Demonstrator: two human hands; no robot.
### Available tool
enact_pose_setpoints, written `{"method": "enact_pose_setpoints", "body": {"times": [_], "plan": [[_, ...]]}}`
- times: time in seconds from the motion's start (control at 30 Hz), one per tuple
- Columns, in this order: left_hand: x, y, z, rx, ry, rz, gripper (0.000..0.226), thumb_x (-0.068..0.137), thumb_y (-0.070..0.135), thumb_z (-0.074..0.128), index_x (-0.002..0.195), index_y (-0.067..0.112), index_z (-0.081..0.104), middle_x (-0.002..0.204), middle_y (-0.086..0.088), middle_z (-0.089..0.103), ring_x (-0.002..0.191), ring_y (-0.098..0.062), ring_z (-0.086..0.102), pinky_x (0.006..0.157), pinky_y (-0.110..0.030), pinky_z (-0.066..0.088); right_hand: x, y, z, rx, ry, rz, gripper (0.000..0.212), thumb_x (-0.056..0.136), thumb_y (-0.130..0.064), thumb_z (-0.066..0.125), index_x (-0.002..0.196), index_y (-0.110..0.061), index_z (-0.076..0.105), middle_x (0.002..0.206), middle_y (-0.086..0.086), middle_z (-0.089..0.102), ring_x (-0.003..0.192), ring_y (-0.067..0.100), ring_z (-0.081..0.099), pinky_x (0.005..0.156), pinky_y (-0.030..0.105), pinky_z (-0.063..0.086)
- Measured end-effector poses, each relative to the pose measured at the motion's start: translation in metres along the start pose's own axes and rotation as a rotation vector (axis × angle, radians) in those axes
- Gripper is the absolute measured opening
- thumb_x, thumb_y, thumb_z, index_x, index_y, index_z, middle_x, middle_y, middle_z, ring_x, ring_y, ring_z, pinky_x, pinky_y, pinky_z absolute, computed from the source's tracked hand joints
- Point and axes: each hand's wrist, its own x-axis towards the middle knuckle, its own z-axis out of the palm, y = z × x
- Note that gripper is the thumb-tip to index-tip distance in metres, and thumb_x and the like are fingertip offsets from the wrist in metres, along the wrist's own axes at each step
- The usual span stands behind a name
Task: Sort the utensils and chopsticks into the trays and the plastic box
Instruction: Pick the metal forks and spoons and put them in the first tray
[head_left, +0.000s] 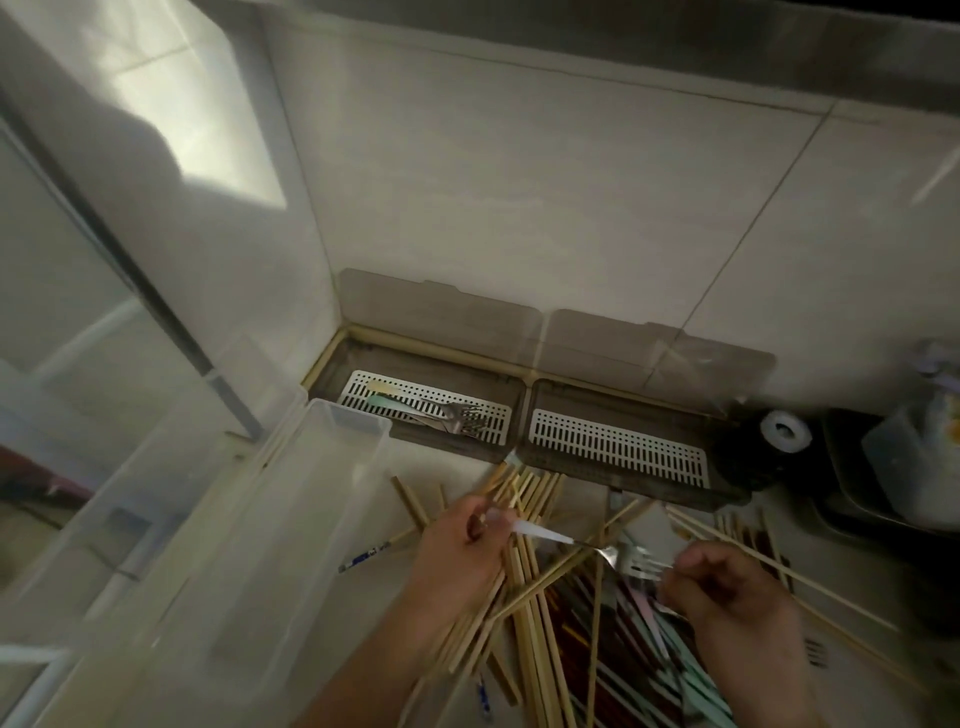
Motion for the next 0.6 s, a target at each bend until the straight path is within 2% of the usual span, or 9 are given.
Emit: {"method": "enact_pose_setpoints", "body": {"times": [0.07,0.17,0.23,0.3,0.33,0.4,0.5,0.6], "plan": [[0.004,0.000,-0.010,-0.136,-0.043,-0.029,0.023,0.096,0.035,0.053,0.076,0.027,0.063,0.069,-0.001,0.063,0.061,-0.017,0.059,0.056,-0.023,0.048,0.003,-0.008,0.008,-0.007,-0.037,-0.012,0.039,0.073,0.010,0.072,0.073,-0.029,0.067,0.066,0.003,0.070,0.064,0.018,0.068,0.068,0.036,0.057],[0.008,0.006,-0.022,-0.346,0.007,-0.006,0.035,0.095,0.022,0.054,0.061,0.019,0.052,0.055,0.001,0.050,0.052,-0.011,0.049,0.056,-0.023,0.044,0.008,-0.022,0.021,-0.166,-0.158,-0.098,0.037,0.075,0.001,0.073,0.074,-0.036,0.067,0.074,-0.005,0.071,0.073,0.011,0.068,0.072,0.033,0.055],[0.011,0.011,-0.029,-0.359,0.075,0.077,0.033,0.095,0.021,0.055,0.064,0.010,0.049,0.053,0.004,0.048,0.050,-0.006,0.048,0.055,-0.019,0.043,0.010,-0.035,0.029,-0.390,-0.157,-0.360,0.029,0.073,-0.009,0.075,0.076,-0.037,0.066,0.094,-0.017,0.068,0.088,-0.003,0.062,0.075,0.020,0.050],[0.014,0.017,-0.035,-0.288,0.128,0.211,0.032,0.095,0.028,0.055,0.068,0.009,0.050,0.055,0.007,0.050,0.052,-0.002,0.047,0.054,-0.014,0.041,0.015,-0.051,0.039,-0.578,-0.151,-0.632,0.020,0.073,-0.019,0.075,0.083,-0.033,0.065,0.112,-0.020,0.061,0.102,-0.003,0.054,0.082,0.020,0.045],[0.015,0.019,-0.038,-0.269,0.150,0.268,0.032,0.093,0.032,0.055,0.069,0.011,0.051,0.057,0.008,0.050,0.054,-0.002,0.046,0.055,-0.016,0.041,0.019,-0.060,0.045,-0.646,-0.166,-0.728,0.018,0.075,-0.022,0.074,0.086,-0.033,0.064,0.111,-0.018,0.062,0.102,0.001,0.055,0.083,0.024,0.046],[0.017,0.023,-0.043,-0.335,0.196,0.309,0.029,0.090,0.035,0.054,0.068,0.015,0.050,0.057,0.006,0.048,0.055,-0.008,0.044,0.055,-0.023,0.040,0.031,-0.075,0.058,-0.713,-0.215,-0.841,0.025,0.077,-0.022,0.075,0.096,-0.034,0.066,0.096,-0.017,0.066,0.090,0.005,0.059,0.078,0.029,0.049],[0.020,0.027,-0.050,-0.425,0.325,0.280,0.028,0.092,0.042,0.056,0.070,0.023,0.056,0.057,0.004,0.048,0.054,-0.011,0.044,0.052,-0.022,0.040,0.051,-0.091,0.081,-0.677,-0.365,-0.871,0.021,0.082,-0.019,0.071,0.095,-0.035,0.068,0.084,-0.023,0.063,0.077,0.001,0.057,0.069,0.027,0.049],[0.022,0.026,-0.055,-0.585,0.379,0.238,0.022,0.089,0.037,0.054,0.094,0.017,0.062,0.063,0.001,0.052,0.058,-0.013,0.048,0.053,-0.020,0.045,0.079,-0.107,0.114,-0.614,-0.397,-0.719,0.013,0.087,-0.021,0.065,0.089,-0.034,0.069,0.084,-0.018,0.068,0.074,0.001,0.059,0.069,0.026,0.048]]}}
